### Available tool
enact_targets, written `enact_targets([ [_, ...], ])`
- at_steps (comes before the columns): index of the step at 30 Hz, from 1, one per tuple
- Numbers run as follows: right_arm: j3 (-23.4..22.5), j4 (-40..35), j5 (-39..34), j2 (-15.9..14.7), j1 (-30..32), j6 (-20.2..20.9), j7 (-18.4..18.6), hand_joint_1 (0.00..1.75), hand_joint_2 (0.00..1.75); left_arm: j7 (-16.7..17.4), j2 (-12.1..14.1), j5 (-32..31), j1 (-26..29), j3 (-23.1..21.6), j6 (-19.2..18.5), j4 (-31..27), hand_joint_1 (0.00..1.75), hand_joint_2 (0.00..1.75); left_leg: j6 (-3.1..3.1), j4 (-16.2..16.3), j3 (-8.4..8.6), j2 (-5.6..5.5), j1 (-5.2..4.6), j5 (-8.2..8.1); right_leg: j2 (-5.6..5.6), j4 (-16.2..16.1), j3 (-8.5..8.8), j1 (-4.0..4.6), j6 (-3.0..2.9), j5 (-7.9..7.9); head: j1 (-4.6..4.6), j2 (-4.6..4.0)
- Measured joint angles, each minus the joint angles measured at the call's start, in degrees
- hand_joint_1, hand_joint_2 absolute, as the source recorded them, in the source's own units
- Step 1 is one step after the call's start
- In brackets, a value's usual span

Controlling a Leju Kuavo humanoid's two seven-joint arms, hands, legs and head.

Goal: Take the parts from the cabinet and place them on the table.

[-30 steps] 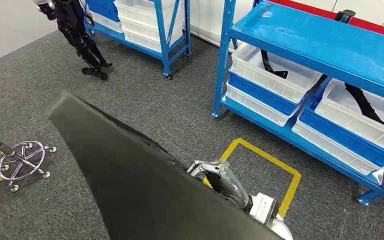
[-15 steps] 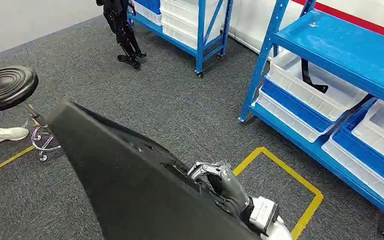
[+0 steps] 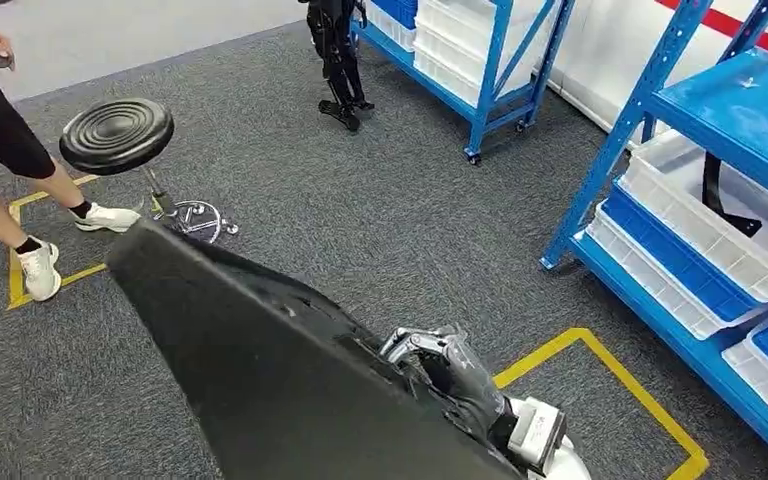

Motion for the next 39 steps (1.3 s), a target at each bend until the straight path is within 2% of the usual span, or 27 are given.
enact_targets([
  [1, 0.00, 0.00, -0.04, 0.00, -0.01, 0.00, -0.07, 1.71, 1.75, 0.02, 0.02, 0.00, 0.19, -0.02, 0.00, 0.02, 0.00, 1.75, -0.10, 1.02, -0.42, 3.86, -0.38, -0.93, -0.74, -0.06, 0.11, -0.10, -0.29, 0.13, -0.08, 0.00],
  [2, 0.00, 0.00, -0.09, -0.02, 0.13, -0.02, -0.31, 1.71, 1.75, 0.09, 0.00, -0.04, 0.17, -0.02, -0.02, 0.02, 0.00, 1.75, -0.38, 3.69, -1.61, 6.32, -0.37, -2.96, -1.45, -0.05, 0.11, -0.06, -0.53, 0.06, -0.53, 0.00],
  [4, -0.13, 0.00, 0.00, -0.20, 0.46, -0.06, -0.65, 1.71, 1.75, 0.09, 0.00, -0.39, -0.04, -0.06, -0.02, 0.02, 0.00, 1.75, -0.86, 12.77, -5.86, 7.87, 0.03, -7.56, -3.34, -0.04, 0.09, 0.38, -0.98, -0.05, -0.46, 0.00],
  [6, -0.15, -0.02, 0.04, -0.22, 0.53, -0.11, -0.89, 1.71, 1.75, 0.09, -0.05, -0.42, 0.08, -0.09, -0.02, 0.02, 0.00, 1.75, -1.22, 18.15, -8.35, 8.19, 0.42, -8.87, -5.07, -0.02, 0.02, 0.52, -1.03, -0.11, -0.48, 0.00],
  [7, -0.15, -0.13, 0.07, -0.20, 0.51, -0.11, -0.90, 1.71, 1.75, 0.09, -0.02, -0.42, 0.16, -0.09, -0.02, 0.02, 0.00, 1.75, -1.33, 16.71, -7.54, 8.35, 0.58, -7.65, -5.83, -0.01, 0.04, 0.53, -1.06, -0.16, -0.50, 0.00],
  [9, -0.20, -0.31, 0.07, -0.20, 0.46, -0.11, -0.92, 1.71, 1.75, 0.09, 0.07, -0.42, 0.19, -0.07, -0.02, 0.02, 0.00, 1.75, -1.37, 7.68, -2.39, 9.51, 0.79, -3.48, -7.18, -0.01, 0.24, 0.50, -0.99, -0.39, -0.50, 0.00],
  [10, -0.22, -0.53, 0.11, -0.20, 0.45, -0.15, -0.92, 1.71, 1.75, 0.04, 0.13, -0.46, 0.12, -0.09, -0.02, 0.00, 0.00, 1.75, -1.24, 2.59, 0.73, 12.15, 0.75, -1.89, -7.67, 0.03, 0.50, 0.65, -0.71, -0.57, -0.55, 0.00],
  [11, -0.24, -0.85, 0.26, -0.20, 0.52, -0.37, -1.05, 1.71, 1.75, -0.09, 0.15, -0.59, -0.17, -0.07, -0.02, 0.00, 0.00, 1.75, -1.04, 1.06, 1.56, 13.50, 0.12, -2.52, -8.23, 0.20, 0.38, 1.33, -0.27, -0.87, -0.57, 0.00],
  [12, -0.26, -1.05, 0.68, -0.31, 0.34, -0.59, -1.16, 1.71, 1.75, -0.37, 0.15, -0.70, -0.28, -0.09, -0.02, 0.00, 0.00, 1.75, -0.36, 0.98, 1.25, 12.65, 0.05, -2.33, -8.74, 0.10, 0.53, 1.44, 0.02, -0.99, -0.08, 0.00],
  [15, -0.46, -2.47, 1.79, -0.35, -0.18, -2.28, -1.44, 1.71, 1.75, -0.52, 0.28, -0.98, -0.18, -0.11, -0.02, 0.00, 0.00, 1.75, 0.84, 0.56, 1.00, 10.56, -0.52, -2.14, -10.67, -0.21, 1.02, 1.24, 0.93, -1.13, -0.22, 0.00],
  [16, -0.78, -3.21, 1.88, -0.41, -0.54, -2.73, -1.44, 1.71, 1.75, -0.54, 0.24, -1.03, -0.10, -0.11, -0.04, -0.02, 0.00, 1.75, 1.43, 0.01, 1.52, 9.93, 0.07, -1.71, -9.46, 0.46, 0.60, 1.10, 1.26, -1.69, 0.00, 0.00],
  [17, -1.15, -3.78, 1.99, -0.50, -0.75, -3.06, -1.46, 1.71, 1.75, -0.77, 0.28, -1.03, -0.26, -0.09, -0.02, -0.02, 0.00, 1.75, 1.84, -0.13, 1.55, 9.37, 0.02, -1.56, -6.07, 2.77, -0.30, 0.87, 0.94, -3.07, -0.02, 0.00],
  [18, -1.53, -4.31, 1.99, -0.59, -0.82, -3.39, -1.49, 1.71, 1.75, -0.85, 0.35, -1.03, -0.40, -0.09, 0.09, -0.07, 0.00, 1.75, 2.28, -0.13, 1.45, 8.78, 0.02, -1.47, -4.25, 6.84, -2.16, 0.77, 0.46, -4.92, 0.20, 0.00],
  [20, -2.19, -4.74, 2.01, -0.92, -0.79, -3.58, -1.38, 1.71, 1.75, -1.14, 0.35, -1.03, -0.67, -0.09, 0.26, -0.13, 0.00, 1.75, 2.34, -0.11, 1.30, 6.90, 0.00, -1.43, -2.82, 16.42, -7.05, 0.63, 0.08, -8.26, 0.35, 0.00],
  [21, -2.32, -4.81, 2.03, -1.11, -0.78, -3.58, -1.31, 1.71, 1.75, -1.18, 0.35, -1.03, -0.63, -0.09, 0.26, -0.13, 0.00, 1.75, 2.34, -0.10, 1.30, 6.00, -0.04, -1.41, -2.63, 18.71, -8.43, 0.68, 0.38, -8.54, 0.37, 0.00],
  [23, -2.56, -5.05, 2.01, -1.27, -0.77, -3.67, -1.31, 1.71, 1.75, -1.25, 0.35, -1.09, -0.52, -0.09, 0.74, -0.13, 0.00, 1.75, 2.29, -0.02, 1.40, 4.31, -0.08, -1.38, -2.42, 14.57, -7.01, 0.65, 1.42, -5.91, 0.37, 0.00],
  [25, -3.01, -5.51, 1.90, -1.36, -0.76, -3.93, -1.29, 1.71, 1.75, -1.27, 0.24, -1.07, -0.52, -0.09, 1.75, -0.13, 0.00, 1.75, 2.05, 0.03, 1.60, 2.62, 0.00, -1.28, -0.63, 4.27, -2.31, 0.37, 2.42, -1.44, 0.41, 0.00],
  [26, -3.17, -5.62, 1.84, -1.42, -0.78, -4.04, -1.29, 1.71, 1.75, -1.27, 0.24, -1.07, -0.55, -0.09, 1.95, -0.13, 0.00, 1.75, 1.74, 0.15, 1.40, 1.95, -0.15, -1.22, 2.53, 0.78, -1.15, 0.03, 2.41, -0.53, 0.46, 0.00],
  [27, -3.30, -5.77, 1.58, -1.46, -0.65, -4.06, -1.29, 1.71, 1.75, -1.27, 0.28, -1.03, -0.60, -0.09, 2.29, -0.15, 0.00, 1.75, 1.35, 0.39, 1.12, 1.08, -0.36, -1.29, 1.80, 0.49, -1.00, 0.12, 1.64, -0.30, 0.28, 0.00],
  [30, -3.41, -5.73, 0.41, -1.51, -0.55, -2.80, -0.06, 1.71, 1.75, -1.29, 0.28, -0.74, -0.06, -0.07, 2.36, -0.17, 0.00, 1.75, 0.20, -0.11, 0.56, -0.33, 0.07, -0.63, 0.21, 0.50, -0.68, 0.69, 0.45, 0.11, 0.33, 0.00],
  [31, -3.41, -5.73, 0.07, -1.29, -0.62, -2.17, 0.26, 1.71, 1.75, -1.29, 0.46, -0.50, 0.03, -0.07, 2.36, -0.17, 0.00, 1.75, 0.15, 0.28, 0.39, 0.15, 0.26, -0.95, -0.60, 0.12, -0.66, -0.24, -0.05, 0.44, 0.33, 0.00],
  [32, -3.30, -5.62, -0.13, -1.00, -0.73, -1.55, 0.72, 1.71, 1.75, -1.38, 0.28, -0.33, 0.04, -0.07, 2.38, -0.17, 0.00, 1.75, -0.03, 1.78, -0.26, 3.64, -0.27, -2.15, -1.22, 0.09, -0.59, -0.02, -0.27, 0.41, 0.18, 0.00],
  [33, -3.02, -5.44, -0.39, -0.72, -0.83, -0.92, 1.05, 1.71, 1.75, -1.38, 0.22, -0.15, -0.10, -0.04, 2.45, -0.17, 0.00, 1.75, -0.34, 5.22, -1.99, 6.01, -0.23, -4.29, -2.05, 0.09, -0.60, 0.04, -1.00, 0.40, -0.30, 0.00],
  [34, -2.80, -5.18, -0.48, -0.48, -0.94, -0.42, 1.35, 1.71, 1.75, -1.38, 0.17, 0.04, -0.26, -0.02, 2.53, -0.17, 0.00, 1.75, -0.54, 9.90, -4.29, 7.27, -0.12, -6.62, -2.92, 0.10, -0.63, 0.32, -1.13, 0.35, -0.20, 0.00],
  [36, -2.27, -4.50, -0.48, -0.24, -1.11, 0.02, 1.66, 1.71, 1.75, -1.38, 0.00, 0.31, -0.30, 0.00, 2.82, -0.15, 0.00, 1.75, -0.83, 17.52, -8.10, 8.03, 0.13, -9.27, -4.76, 0.12, -0.76, 0.64, -1.28, 0.24, -0.24, 0.00],
  [38, -1.75, -3.96, -0.63, 0.11, -1.25, 0.09, 1.81, 1.71, 1.75, -1.38, -0.04, 0.53, -0.05, 0.04, 2.97, -0.17, 0.00, 1.75, -0.86, 15.89, -7.24, 8.37, 0.24, -7.47, -6.31, 0.13, -0.76, 0.71, -1.38, 0.13, -0.26, 0.00],
  [39, -1.75, -3.96, -0.63, 0.11, -1.25, 0.09, 1.81, 1.71, 1.75, -1.38, -0.04, 0.53, -0.05, 0.04, 2.97, -0.17, 0.00, 1.75, -0.86, 15.89, -7.24, 8.37, 0.24, -7.47, -6.31, 0.13, -0.76, 0.71, -1.38, 0.13, -0.26, 0.00],
])
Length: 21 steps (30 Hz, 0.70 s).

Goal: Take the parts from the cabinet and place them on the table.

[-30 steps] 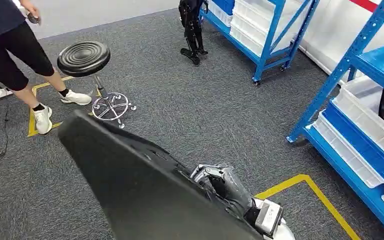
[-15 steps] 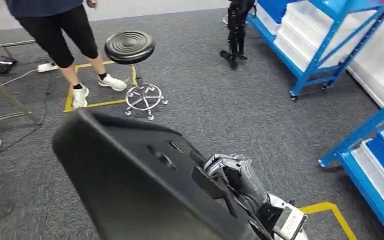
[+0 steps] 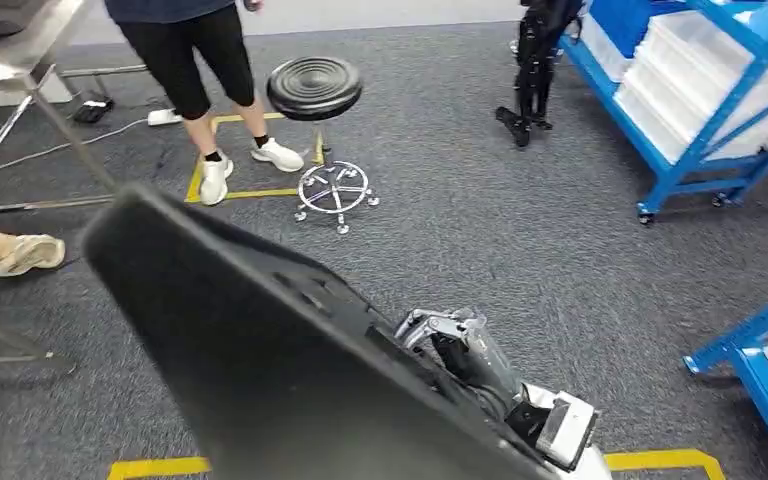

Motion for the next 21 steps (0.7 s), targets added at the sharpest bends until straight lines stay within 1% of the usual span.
enact_targets([
  [4, 0.00, 0.00, 0.00, 0.00, -0.01, 0.00, 0.00, 1.71, 1.75, 0.00, 0.00, 0.00, 0.00, 0.00, 0.00, 0.00, 0.00, 1.75, 0.00, -0.19, 0.11, 0.02, 0.00, 0.11, -0.05, 0.00, 0.00, 0.00, 0.00, 0.00, 0.00, 0.00],
  [7, 0.07, 0.09, -0.13, 0.07, -0.06, 0.13, 0.07, 1.71, 1.75, 0.00, -0.02, 0.18, 0.03, 0.00, 0.04, 0.00, 0.00, 1.75, 0.01, -1.73, 0.99, 0.17, 0.01, 0.94, -0.38, 0.00, 0.03, 0.00, -0.01, -0.02, 0.00, 0.00],
  [8, 0.33, 0.46, -0.50, 0.28, -0.48, 0.83, 0.33, 1.71, 1.75, 0.20, -0.02, 0.44, 0.02, 0.33, 0.22, 0.00, 0.00, 1.75, 0.19, -8.86, 5.08, 1.46, -0.03, 3.99, -1.38, -0.01, 0.15, 0.00, 0.15, -0.17, 0.02, 0.00],
  [9, 0.50, 0.59, -0.59, 0.44, -0.64, 1.03, 0.35, 1.71, 1.75, 0.28, -0.02, 0.44, 0.00, 0.48, 0.24, 0.00, 0.00, 1.75, 0.34, -11.60, 6.75, 2.42, -0.04, 4.89, -1.68, 0.00, 0.24, 0.00, 0.18, -0.21, -0.02, 0.00],
  [10, 0.92, 0.92, -0.66, 0.90, -1.03, 1.31, 0.44, 1.71, 1.75, 0.46, 0.00, 0.44, -0.15, 0.77, 0.33, -0.02, 0.00, 1.75, 0.87, -15.29, 8.92, 5.12, -0.72, 4.93, -2.48, 0.26, 0.37, 0.99, 0.93, -0.71, 0.07, 0.00],
  [11, 1.77, 1.51, -0.68, 1.57, -2.06, 1.84, 0.57, 1.71, 1.75, 1.03, -0.02, 0.50, 0.04, 1.14, 0.35, -0.02, 0.00, 1.75, 1.68, -15.26, 8.48, 3.21, -1.20, 4.88, -4.09, -0.11, 0.78, 0.61, 1.43, -0.84, 0.28, 0.00],
  [12, 2.19, 1.84, -0.79, 2.16, -2.96, 1.84, 0.66, 1.71, 1.75, 1.01, -0.15, 0.50, 0.42, 1.33, 0.35, 0.00, 0.00, 1.75, 2.62, -16.36, 9.35, 1.67, -0.55, 5.59, -2.88, 0.60, 0.72, 0.62, 2.20, -1.55, 0.33, 0.00],
  [13, 2.43, 2.07, -1.22, 2.12, -3.27, 1.79, 0.57, 1.71, 1.75, 0.85, -0.07, 0.15, 0.04, 1.33, 0.37, -0.02, 0.00, 1.75, 3.17, -16.46, 9.28, -0.16, -0.48, 5.85, 2.51, 8.89, -3.12, 0.22, 1.48, -5.23, 0.77, 0.00],
  [14, 2.49, 2.36, -1.27, 1.92, -3.20, 1.71, 0.57, 1.71, 1.75, 0.77, -0.07, -0.15, -0.09, 1.33, 0.35, -0.02, 0.00, 1.75, 3.19, -16.45, 9.20, -1.06, -0.49, 5.85, 3.10, 13.07, -5.28, 0.07, 1.31, -6.71, 0.76, 0.00],
  [15, 2.58, 2.62, -1.31, 1.73, -3.18, 1.66, 0.53, 1.71, 1.75, 0.63, -0.07, -0.37, -0.11, 1.31, 0.35, -0.02, 0.00, 1.75, 3.19, -16.37, 9.15, -2.08, -0.50, 5.85, 3.45, 16.88, -7.42, 0.08, 1.44, -7.64, 0.79, 0.00],
  [16, 2.67, 2.69, -1.31, 1.57, -3.15, 1.66, 0.46, 1.71, 1.75, 0.55, -0.09, -0.59, -0.07, 1.31, 0.35, -0.02, 0.00, 1.75, 3.18, -16.36, 9.18, -2.92, -0.50, 5.85, 3.60, 17.70, -8.14, 0.06, 1.82, -7.40, 0.76, 0.00],
  [17, 2.69, 2.71, -1.31, 1.44, -3.12, 1.66, 0.37, 1.71, 1.75, 0.50, -0.11, -0.79, -0.06, 1.29, 0.35, -0.02, 0.00, 1.75, 3.17, -16.32, 9.25, -3.86, -0.50, 5.85, 3.68, 15.77, -7.58, -0.03, 2.43, -6.12, 0.77, 0.00],
  [18, 2.71, 2.71, -1.33, 1.38, -3.13, 1.66, 0.35, 1.71, 1.75, 0.44, -0.13, -0.81, -0.05, 1.29, 0.35, -0.02, 0.00, 1.75, 3.14, -16.21, 9.30, -4.80, -0.44, 5.84, 3.89, 11.54, -5.86, -0.20, 3.17, -3.90, 0.81, 0.00],
  [19, 2.73, 2.71, -1.33, 1.31, -3.15, 1.66, 0.33, 1.71, 1.75, 0.31, -0.17, -0.85, -0.06, 1.29, 0.35, -0.02, 0.00, 1.75, 3.01, -16.03, 9.33, -5.73, -0.33, 5.77, 4.51, 6.05, -3.42, -0.47, 3.88, -1.43, 0.77, 0.00],
  [20, 2.78, 2.73, -1.33, 1.25, -3.20, 1.64, 0.31, 1.71, 1.75, 0.22, -0.17, -0.85, -0.07, 1.29, 0.35, -0.02, 0.00, 1.75, 2.70, -15.77, 9.16, -6.52, -0.28, 5.65, 7.16, 1.22, -1.39, -0.98, 4.31, 0.21, 0.85, 0.00],
  [21, 2.82, 2.84, -1.35, 1.18, -3.23, 1.64, 0.31, 1.71, 1.75, 0.22, -0.11, -0.85, -0.08, 1.29, 0.35, -0.02, 0.00, 1.75, 2.29, -15.51, 8.95, -7.09, -0.63, 5.55, 8.16, 1.10, -1.42, -0.73, 3.82, -0.17, 0.81, 0.00],
])
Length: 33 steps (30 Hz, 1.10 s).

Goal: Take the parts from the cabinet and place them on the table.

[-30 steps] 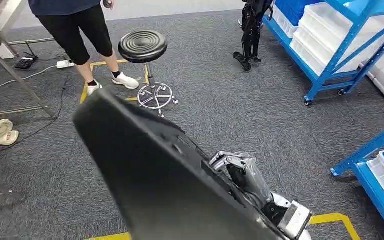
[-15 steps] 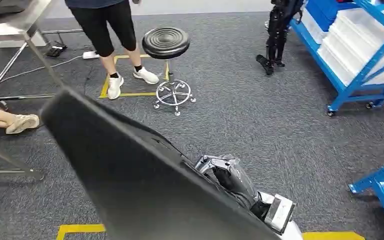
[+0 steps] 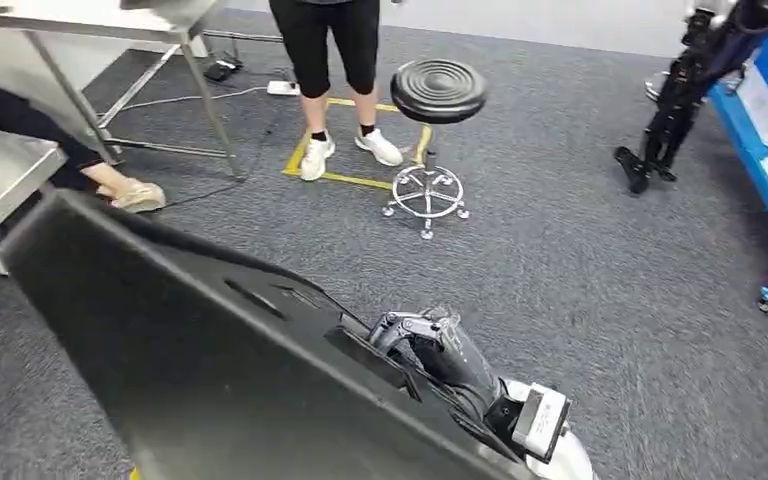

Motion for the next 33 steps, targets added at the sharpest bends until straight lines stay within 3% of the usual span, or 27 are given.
enact_targets([
  [1, 0.07, 0.02, -0.04, -0.07, -0.02, 0.00, -0.04, 1.71, 1.75, -0.04, 0.00, 0.00, 0.03, 0.00, 0.00, 0.00, 0.00, 1.75, -0.31, 0.05, -0.33, -0.29, 0.07, 0.11, -1.02, -0.26, 0.33, 0.01, -0.76, 0.36, 0.00, 0.00],
  [3, 0.09, 0.02, -0.04, -0.09, -0.04, -0.04, -0.02, 1.71, 1.75, -0.04, 0.00, 0.00, 0.30, 0.02, 0.00, 0.00, 0.00, 1.75, -1.00, -0.37, -0.64, -1.14, 0.48, 0.53, -1.74, -0.17, 0.24, 0.59, -1.50, 0.50, 0.07, 0.00],
  [4, 0.07, 0.02, -0.04, -0.07, -0.18, -0.04, -0.04, 1.71, 1.75, -0.04, 0.02, -0.02, 0.39, 0.00, 0.00, 0.00, 0.00, 1.75, -1.26, -0.31, -0.84, -1.61, 0.51, 0.50, -2.37, -0.44, 0.30, 0.27, -1.95, 0.76, 0.07, 0.00],
  [5, 0.09, 0.02, -0.07, -0.02, -0.33, -0.04, -0.04, 1.71, 1.75, -0.07, 0.13, -0.02, 0.46, 0.00, 0.02, 0.00, 0.00, 1.75, -1.43, 0.58, -1.05, 0.49, 0.45, -0.19, -3.19, -0.67, 0.44, -0.15, -2.33, 0.94, 0.00, 0.00],
  [6, 0.11, 0.02, 0.00, -0.02, -0.26, -0.15, -0.04, 1.71, 1.75, -0.09, 0.00, -0.09, 0.41, 0.00, 0.02, 0.00, 0.00, 1.75, -1.66, 3.02, -2.28, 3.80, 0.16, -1.89, -3.81, -0.68, 0.48, -0.09, -2.68, 0.78, -0.57, 0.00],
  [7, 0.09, 0.02, 0.04, -0.04, -0.11, -0.35, -0.22, 1.71, 1.75, -0.11, 0.00, -0.09, 0.18, -0.02, 0.04, 0.00, 0.00, 1.75, -1.84, 6.82, -4.23, 5.40, 0.33, -3.97, -4.52, -0.68, 0.48, 0.03, -3.24, 0.69, -0.70, 0.00],
  [9, 0.07, 0.04, 0.28, -0.11, 0.38, -0.89, -0.26, 1.71, 1.75, -0.09, -0.02, -0.15, -0.10, -0.04, 0.04, 0.00, 0.00, 1.75, -2.14, 15.18, -8.46, 6.51, 0.58, -7.31, -6.43, -0.67, 0.45, 0.40, -3.43, 0.54, -0.70, 0.00],
  [10, 0.04, 0.07, 0.37, -0.13, 0.61, -0.94, -0.42, 1.71, 1.75, -0.02, -0.02, -0.28, -0.07, -0.07, 0.02, 0.00, 0.00, 1.75, -2.26, 17.02, -9.42, 6.77, 0.67, -7.45, -7.33, -0.67, 0.45, 0.48, -3.47, 0.48, -0.66, 0.00],
  [11, 0.04, 0.06, 0.53, -0.15, 0.72, -0.96, -0.50, 1.71, 1.75, 0.04, 0.02, -0.37, 0.01, -0.07, 0.02, 0.00, 0.00, 1.75, -2.34, 16.14, -9.00, 7.01, 0.78, -6.43, -8.08, -0.67, 0.47, 0.48, -3.48, 0.44, -0.68, 0.00],
  [13, 0.04, 0.06, 0.66, -0.20, 0.78, -1.01, -0.55, 1.71, 1.75, 0.04, 0.18, -0.52, -0.02, -0.07, -0.04, 0.00, 0.00, 1.75, -2.39, 8.13, -4.65, 8.28, 1.00, -2.16, -9.50, -0.66, 0.58, 0.47, -3.50, 0.33, -0.70, 0.00],
  [14, 0.04, 0.07, 0.77, -0.20, 0.80, -1.03, -0.55, 1.71, 1.75, 0.04, 0.33, -0.57, -0.09, -0.09, -0.31, 0.00, 0.00, 1.75, -2.25, 3.15, -1.71, 10.75, 0.99, -0.38, -10.06, -0.64, 0.78, 0.56, -3.19, 0.13, -0.72, 0.00],
  [15, 0.04, 0.06, 0.81, -0.17, 0.97, -1.05, -0.55, 1.71, 1.75, 0.04, 0.35, -0.63, -0.27, -0.11, -0.44, 0.00, 0.00, 1.75, -2.19, 0.74, -0.44, 13.81, 0.33, -1.05, -10.62, -0.58, 0.90, 1.31, -2.84, -0.12, -0.81, 0.00],
  [16, 0.07, 0.09, 0.85, -0.20, 0.99, -1.09, -0.50, 1.71, 1.75, 0.04, 0.44, -0.66, -0.38, -0.11, -0.44, 0.00, 0.00, 1.75, -1.59, 0.73, -0.49, 12.51, 0.40, -0.79, -11.01, -0.58, 1.02, 1.45, -2.47, -0.31, -0.48, 0.00],
  [19, 0.13, 0.15, 0.94, 0.24, 0.98, -1.14, -0.44, 1.71, 1.75, 0.09, 0.50, -0.70, -0.14, -0.13, -0.46, 0.00, 0.00, 1.75, -0.61, 0.44, -0.79, 10.17, -0.18, -0.77, -13.34, -0.92, 1.84, 1.35, -1.61, -0.59, -0.28, 0.00],
  [20, 0.13, 0.17, 0.94, 0.37, 0.89, -1.18, -0.44, 1.71, 1.75, 0.13, 0.50, -0.72, -0.03, -0.13, -0.48, 0.02, 0.00, 1.75, 0.02, -0.08, -0.08, 9.37, 0.56, -0.34, -12.19, -0.42, 1.48, 1.26, -1.10, -1.06, -0.20, 0.00],
  [21, 0.13, 0.20, 0.96, 0.44, 0.97, -1.18, -0.37, 1.71, 1.75, 0.11, 0.46, -0.70, -0.19, -0.15, -0.44, 0.00, 0.00, 1.75, 0.31, -0.14, -0.10, 8.54, 0.49, -0.26, -8.53, 1.61, 0.88, 0.97, -1.30, -2.23, -0.11, 0.00],
  [22, 0.15, 0.24, 0.94, 0.46, 1.06, -1.20, -0.48, 1.71, 1.75, 0.00, 0.57, -0.68, -0.28, -0.15, -0.35, 0.00, 0.00, 1.75, 0.75, -0.13, -0.17, 7.89, 0.50, -0.10, -6.57, 5.30, -0.89, 0.85, -1.74, -3.96, 0.08, 0.00],
  [23, 0.13, 0.35, 0.96, 0.42, 1.22, -1.18, -0.39, 1.71, 1.75, -0.22, 0.59, -0.63, -0.41, -0.15, -0.09, 0.00, 0.00, 1.75, 0.87, -0.13, -0.23, 6.86, 0.50, -0.05, -5.37, 10.19, -3.32, 0.65, -2.09, -5.84, 0.39, 0.00],
  [24, 0.13, 0.68, 0.98, 0.35, 1.45, -1.18, -0.24, 1.71, 1.75, -0.44, 0.59, -0.53, -0.42, -0.15, 0.11, 0.00, 0.00, 1.75, 0.90, -0.11, -0.35, 5.88, 0.50, -0.03, -4.86, 14.38, -5.59, 0.66, -2.14, -7.13, 0.42, 0.00],
  [25, 0.13, 0.92, 0.98, 0.31, 1.65, -1.16, -0.20, 1.71, 1.75, -0.44, 0.55, -0.41, -0.29, -0.15, 0.18, 0.00, 0.00, 1.75, 0.90, -0.10, -0.38, 4.88, 0.48, -0.03, -4.65, 17.05, -7.22, 0.68, -1.86, -7.56, 0.42, 0.00],
  [26, 0.15, 1.11, 1.01, 0.31, 1.70, -1.05, -0.15, 1.71, 1.75, -0.50, 0.52, -0.37, -0.13, -0.15, 0.20, 0.00, 0.00, 1.75, 0.90, -0.08, -0.34, 3.88, 0.47, -0.02, -4.49, 16.59, -7.37, 0.68, -1.43, -6.80, 0.33, 0.00],
  [27, 0.15, 1.20, 1.05, 0.31, 1.69, -0.92, -0.13, 1.71, 1.75, -0.68, 0.50, -0.24, -0.01, -0.15, 0.20, 0.00, 0.00, 1.75, 0.88, -0.04, -0.26, 2.98, 0.48, -0.01, -4.41, 13.62, -6.23, 0.66, -0.88, -5.15, 0.39, 0.00],
  [28, 0.15, 1.22, 1.12, 0.31, 1.65, -0.81, -0.11, 1.71, 1.75, -0.96, 0.44, -0.09, 0.03, -0.15, 0.33, 0.00, 0.00, 1.75, 0.83, -0.03, -0.12, 2.01, 0.51, 0.00, -4.01, 8.61, -4.05, 0.56, -0.29, -2.76, 0.39, 0.00],
  [29, 0.15, 1.22, 1.20, 0.31, 1.61, -0.79, 0.00, 1.71, 1.75, -1.40, 0.39, 0.00, 0.03, -0.15, 0.37, 0.00, 0.00, 1.75, 0.76, -0.01, -0.03, 1.17, 0.55, -0.01, -2.43, 3.45, -1.72, 0.40, 0.11, -0.55, 0.42, 0.00],
  [30, 0.15, 1.22, 1.31, 0.31, 1.60, -0.72, 0.02, 1.71, 1.75, -1.85, 0.39, 0.08, 0.00, -0.13, 0.42, 0.00, 0.00, 1.75, 0.50, 0.00, -0.21, 0.44, 0.59, 0.00, 0.50, -0.14, -0.36, 0.08, -0.01, 0.38, 0.44, 0.00],
  [31, 0.17, 1.25, 1.36, 0.33, 1.62, -0.68, 0.02, 1.71, 1.75, -2.25, 0.39, 0.18, -0.07, -0.13, 0.57, 0.00, 0.00, 1.75, 0.01, 0.25, -0.39, -0.35, 0.18, -0.09, 0.15, -0.43, -0.07, 0.31, -0.71, 0.55, 0.33, 0.00],
  [33, 0.17, 1.25, 1.44, 0.31, 1.61, -0.65, 0.02, 1.71, 1.75, -2.65, 0.39, 0.39, 0.27, -0.11, 0.77, 0.00, 0.00, 1.75, -0.67, -0.02, -0.75, -1.21, 0.51, 0.23, -0.94, -0.27, 0.05, 0.65, -1.47, 0.58, 0.26, 0.00],
])
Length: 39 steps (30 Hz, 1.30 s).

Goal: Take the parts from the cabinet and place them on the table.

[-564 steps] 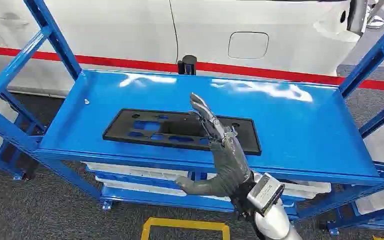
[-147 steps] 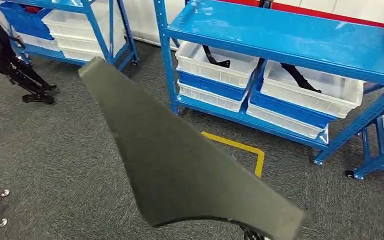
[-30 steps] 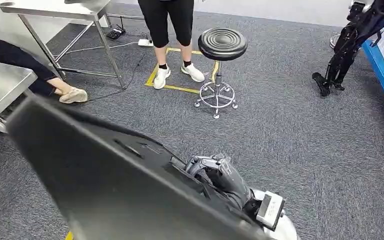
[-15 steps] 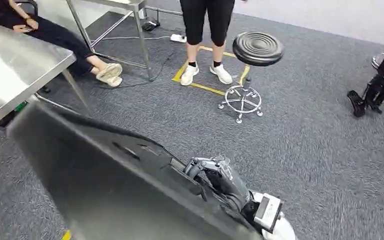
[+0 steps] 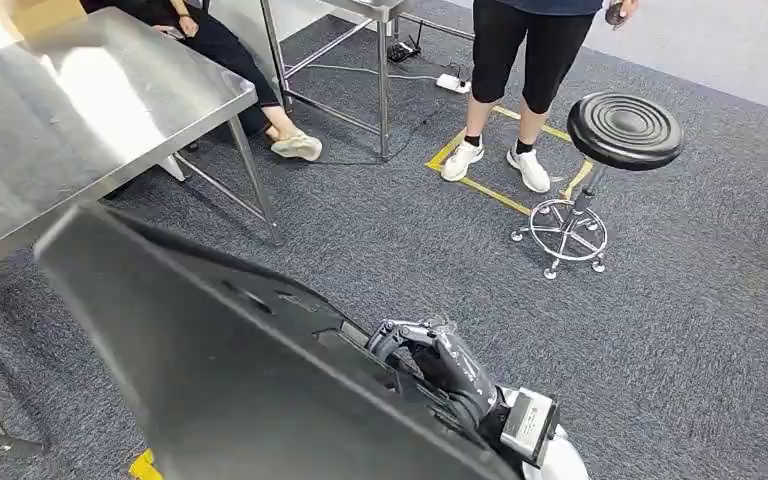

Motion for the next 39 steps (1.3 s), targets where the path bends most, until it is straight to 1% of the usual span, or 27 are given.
enact_targets([
  [1, 0.00, 0.00, 0.02, 0.00, -0.03, 0.00, 0.02, 1.71, 1.75, -0.09, 0.00, 0.13, 0.23, 0.02, 0.04, 0.00, 0.00, 1.75, -0.46, -0.18, -0.12, -0.61, 0.11, 0.14, -0.69, -0.10, 0.11, 0.04, -0.42, 0.16, 0.09, 0.00],
  [2, 0.00, 0.00, 0.02, 0.11, -0.04, 0.00, 0.00, 1.71, 1.75, -0.11, 0.22, 0.15, 0.30, 0.02, 0.07, 0.00, 0.00, 1.75, -0.69, 0.15, -0.22, -0.73, 0.22, -0.11, -1.48, -0.67, 0.32, -1.07, -0.97, 0.49, 0.02, 0.00],
  [4, 0.00, 0.00, 0.02, 0.31, 0.05, 0.00, -0.02, 1.71, 1.75, -0.24, 0.00, 0.20, 0.31, 0.04, 0.09, 0.00, 0.00, 1.75, -1.10, 4.55, -2.35, 5.46, -0.30, -3.13, -2.95, -0.75, 0.53, -0.77, -1.92, 0.33, -0.68, 0.00],
  [5, 0.00, 0.00, 0.02, 0.31, 0.07, 0.00, -0.02, 1.71, 1.75, -0.26, 0.00, 0.20, 0.17, 0.07, 0.09, 0.00, 0.00, 1.75, -1.30, 9.02, -4.56, 6.94, -0.11, -5.37, -3.78, -0.74, 0.53, -0.57, -2.18, 0.27, -0.57, 0.00],
  [7, 0.00, 0.15, 0.15, 0.31, 0.22, 0.00, 0.04, 1.71, 1.75, -0.26, -0.11, 0.09, 0.13, 0.07, 0.09, 0.00, 0.00, 1.75, -1.71, 16.60, -8.47, 7.88, 0.22, -7.99, -5.68, -0.71, 0.48, -0.30, -2.40, 0.12, -0.63, 0.00],
  [8, 0.07, 0.24, 0.22, 0.35, 0.27, 0.02, 0.04, 1.71, 1.75, -0.26, -0.09, -0.07, 0.24, 0.07, 0.00, 0.00, 0.00, 1.75, -1.88, 16.87, -8.67, 8.14, 0.39, -7.41, -6.52, -0.71, 0.51, -0.30, -2.41, 0.08, -0.61, 0.00],
  [10, 0.11, 0.33, 0.39, 0.46, 0.27, 0.02, 0.04, 1.71, 1.75, -0.24, 0.04, -0.28, 0.29, 0.07, -0.07, 0.00, 0.00, 1.75, -2.10, 10.70, -5.47, 8.86, 0.75, -3.63, -7.88, -0.69, 0.62, -0.36, -2.24, -0.09, -0.66, 0.00],
  [11, 0.11, 0.33, 0.46, 0.57, 0.25, 0.02, 0.04, 1.71, 1.75, -0.26, 0.18, -0.31, 0.25, 0.07, -0.07, -0.02, 0.00, 1.75, -2.10, 5.30, -2.38, 10.08, 0.83, -1.36, -8.57, -0.68, 0.80, -0.44, -1.95, -0.29, -0.63, 0.00],
  [12, 0.11, 0.33, 0.55, 0.63, 0.24, 0.02, 0.04, 1.71, 1.75, -0.41, 0.17, -0.31, 0.16, 0.07, -0.09, -0.02, 0.00, 1.75, -2.01, 0.92, 0.25, 13.27, 0.74, -0.59, -9.10, -0.66, 1.15, -0.21, -1.60, -0.51, -0.72, 0.00],
  [13, 0.11, 0.33, 0.59, 0.66, 0.23, 0.02, 0.04, 1.71, 1.75, -0.55, 0.11, -0.31, -0.10, 0.04, -0.13, -0.02, 0.00, 1.75, -1.62, 0.47, 0.39, 14.13, 0.31, -0.95, -9.69, -0.55, 1.19, 0.62, -1.10, -0.84, -0.74, 0.00],
  [17, 0.26, 0.33, 0.74, 1.03, -0.33, 0.02, 0.13, 1.71, 1.75, -1.94, 0.15, 0.07, -0.37, 0.07, -0.26, -0.07, 0.00, 1.75, 0.13, 0.04, 0.41, 10.65, -0.23, -0.72, -12.43, -1.10, 2.26, 0.60, 0.32, -1.27, -0.35, 0.00],
  [18, 0.28, 0.37, 0.76, 1.11, -0.62, 0.02, 0.20, 1.71, 1.75, -1.97, -0.04, 0.13, -0.29, 0.09, -0.20, -0.07, 0.00, 1.75, 0.53, -0.41, 0.74, 9.84, 0.11, -0.43, -9.54, 0.05, 1.81, 0.03, 0.56, -1.96, -0.18, 0.00],
  [19, 0.35, 0.39, 0.74, 1.20, -0.67, 0.02, 0.22, 1.71, 1.75, -1.90, 0.02, 0.20, -0.46, 0.09, -0.09, -0.07, 0.00, 1.75, 0.94, -0.47, 0.74, 9.23, 0.36, -0.25, -6.57, 2.87, 0.61, -0.06, 0.19, -3.58, -0.18, 0.00],
  [20, 0.37, 0.42, 0.68, 1.18, -0.61, 0.02, 0.11, 1.71, 1.75, -1.92, 0.04, 0.22, -0.68, 0.11, -0.04, -0.09, 0.00, 1.75, 1.15, -0.47, 0.62, 8.49, 0.36, -0.17, -4.83, 7.42, -1.56, -0.17, -0.23, -5.59, 0.11, 0.00],
  [22, 0.48, 0.77, 0.72, 1.09, -0.58, 0.02, 0.39, 1.71, 1.75, -1.92, 0.02, 0.24, -0.76, 0.11, 0.02, -0.07, 0.00, 1.75, 1.21, -0.43, 0.49, 6.57, 0.30, -0.13, -3.74, 15.84, -5.91, -0.11, -0.38, -8.22, 0.11, 0.00],
  [23, 0.59, 0.94, 0.72, 1.07, -0.60, 0.04, 0.39, 1.71, 1.75, -1.90, 0.00, 0.28, -0.65, 0.13, 0.02, -0.07, 0.00, 1.75, 1.21, -0.42, 0.50, 5.61, 0.24, -0.13, -3.58, 17.22, -6.95, -0.12, -0.14, -8.08, 0.11, 0.00],
  [24, 0.63, 1.01, 0.70, 1.09, -0.61, 0.17, 0.39, 1.71, 1.75, -1.88, 0.00, 0.28, -0.54, 0.13, 0.02, -0.07, 0.00, 1.75, 1.21, -0.39, 0.56, 4.66, 0.24, -0.13, -3.54, 15.63, -6.53, -0.12, 0.32, -6.96, 0.02, 0.00],
  [26, 0.79, 1.14, 0.68, 1.09, -0.75, 0.33, 0.39, 1.71, 1.75, -1.79, -0.09, 0.33, -0.45, 0.13, 0.02, -0.07, 0.00, 1.75, 1.14, -0.37, 0.80, 2.77, 0.27, -0.11, -2.80, 6.59, -2.68, -0.19, 1.34, -2.52, 0.11, 0.00],
  [27, 0.85, 1.14, 0.66, 1.09, -0.82, 0.39, 0.39, 1.71, 1.75, -1.79, -0.20, 0.37, -0.45, 0.13, 0.02, -0.07, 0.00, 1.75, 1.00, -0.37, 0.75, 1.91, 0.36, -0.11, -0.13, 1.08, -0.31, -0.42, 1.58, -0.33, 0.20, 0.00],
  [28, 0.90, 1.20, 0.59, 1.09, -0.82, 0.46, 0.39, 1.71, 1.75, -1.79, -0.24, 0.37, -0.53, 0.13, 0.02, -0.07, 0.00, 1.75, 0.54, -0.11, 0.57, 1.23, 0.00, -0.14, 2.05, -0.47, 0.06, -0.51, 0.99, -0.26, 0.13, 0.00],
  [32, 0.98, 1.29, 0.26, 1.12, -1.05, 0.79, 0.50, 1.71, 1.75, -1.79, -0.31, 0.61, -0.11, 0.13, 0.24, -0.07, 0.00, 1.75, -0.98, -0.63, -0.22, -1.04, 0.40, 0.42, -0.69, -0.75, 0.44, -0.26, -0.72, 0.33, 0.13, 0.00],
  [33, 0.98, 1.31, 0.15, 1.24, -1.15, 0.85, 0.50, 1.71, 1.75, -1.77, -0.26, 0.74, -0.08, 0.13, 0.41, -0.07, 0.00, 1.75, -1.11, 0.11, -0.37, 1.05, 0.34, -0.10, -1.58, -1.08, 0.67, -0.89, -1.11, 0.56, 0.07, 0.00],
  [34, 0.98, 1.38, 0.02, 1.29, -1.14, 0.87, 0.50, 1.71, 1.75, -1.75, -0.46, 0.74, -0.16, 0.13, 0.46, -0.04, 0.00, 1.75, -1.31, 2.36, -1.49, 4.61, -0.03, -1.79, -2.29, -1.14, 0.75, -0.75, -1.72, 0.41, -0.39, 0.00],
  [35, 0.98, 1.40, -0.26, 1.27, -1.10, 0.92, 0.44, 1.71, 1.75, -1.75, -0.48, 0.72, -0.37, 0.13, 0.57, -0.04, 0.00, 1.75, -1.53, 6.19, -3.42, 6.47, 0.06, -3.96, -3.15, -1.13, 0.81, -0.64, -2.21, 0.30, -0.57, 0.00],
  [37, 1.01, 1.77, -0.50, 1.22, -1.12, 0.92, 0.39, 1.71, 1.75, -1.88, -0.55, 0.79, -0.50, 0.13, 0.74, -0.04, 0.00, 1.75, -1.82, 14.85, -7.71, 7.89, 0.28, -7.64, -5.00, -1.11, 0.81, -0.30, -2.47, 0.13, -0.48, 0.00],
  [38, 1.05, 1.97, -0.63, 1.25, -1.11, 0.92, 0.39, 1.71, 1.75, -1.88, -0.57, 0.81, -0.38, 0.13, 0.83, -0.04, 0.00, 1.75, -1.99, 17.13, -8.86, 8.10, 0.39, -7.88, -5.89, -1.10, 0.82, -0.28, -2.50, 0.09, -0.52, 0.00],
  [39, 1.11, 2.14, -0.68, 1.25, -1.15, 0.92, 0.37, 1.71, 1.75, -1.88, -0.55, 0.81, -0.27, 0.13, 0.96, -0.04, 0.00, 1.75, -2.09, 16.22, -8.38, 8.25, 0.52, -6.83, -6.71, -1.09, 0.86, -0.28, -2.50, 0.04, -0.48, 0.00],
])
